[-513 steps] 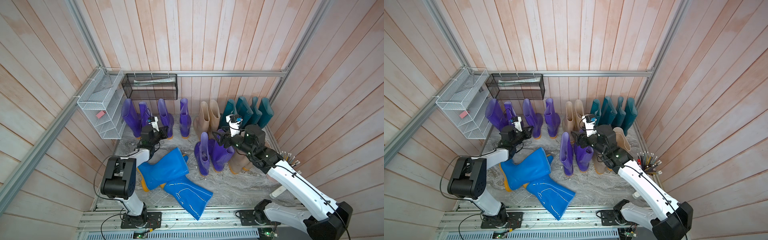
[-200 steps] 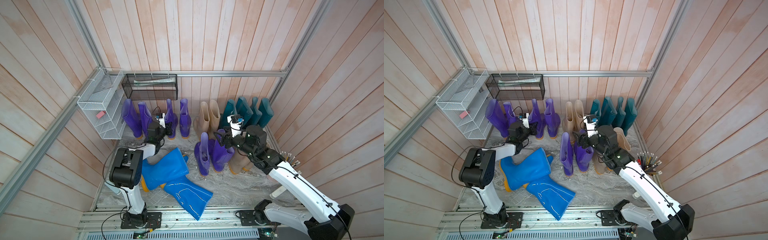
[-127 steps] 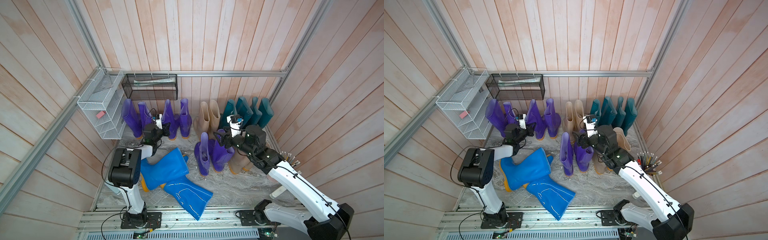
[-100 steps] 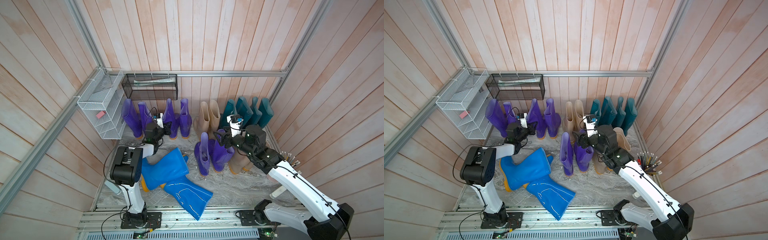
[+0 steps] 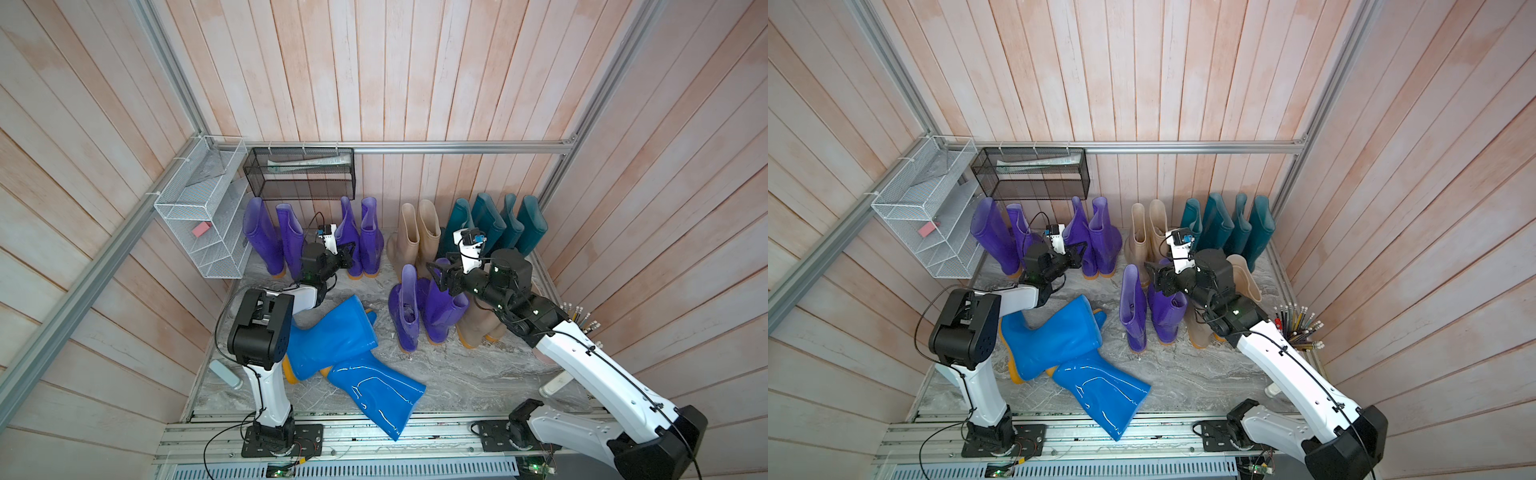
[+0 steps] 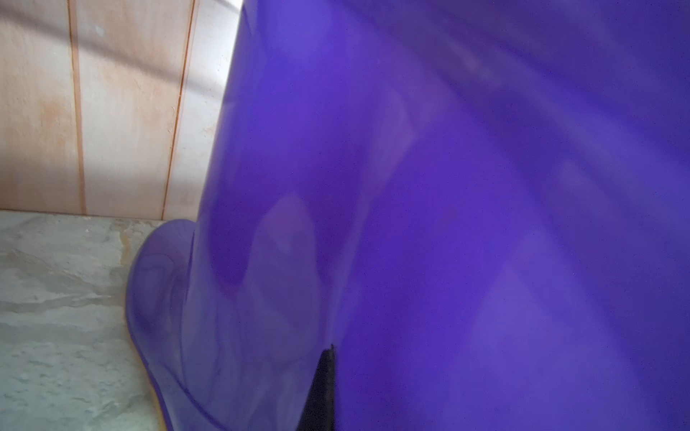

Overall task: Match and arrange rain boots in pairs
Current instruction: Pair a pair of rain boots at the center of the board.

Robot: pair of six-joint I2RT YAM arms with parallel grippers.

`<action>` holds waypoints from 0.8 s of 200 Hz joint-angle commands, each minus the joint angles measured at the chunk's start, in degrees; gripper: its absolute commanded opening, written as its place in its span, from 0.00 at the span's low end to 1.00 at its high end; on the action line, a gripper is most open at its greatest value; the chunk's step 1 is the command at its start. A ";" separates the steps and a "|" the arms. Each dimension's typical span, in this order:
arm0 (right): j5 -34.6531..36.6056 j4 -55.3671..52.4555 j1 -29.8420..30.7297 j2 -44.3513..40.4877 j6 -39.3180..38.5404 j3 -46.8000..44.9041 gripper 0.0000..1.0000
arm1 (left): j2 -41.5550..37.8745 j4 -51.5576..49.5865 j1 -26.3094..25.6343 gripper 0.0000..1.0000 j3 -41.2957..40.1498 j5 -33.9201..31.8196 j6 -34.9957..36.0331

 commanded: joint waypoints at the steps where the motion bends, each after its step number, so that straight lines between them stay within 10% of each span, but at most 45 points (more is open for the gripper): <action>1: 0.13 -1.21 -0.24 -0.87 0.15 1.55 0.71 | -1.64 1.87 1.01 0.51 -0.10 0.81 -0.11; 45: -0.89 -1.29 -0.28 -1.31 -0.20 3.23 0.72 | -15.03 -10.16 1.06 0.90 -2.18 -3.53 4.59; 107: -1.84 -0.99 0.50 -2.77 -0.67 3.06 0.72 | -37.82 -46.01 -10.51 0.95 -4.50 -21.97 2.58; 160: 0.74 -0.53 5.66 -3.74 -0.11 1.33 0.72 | -35.81 -71.30 -32.06 0.94 1.12 -47.28 -2.17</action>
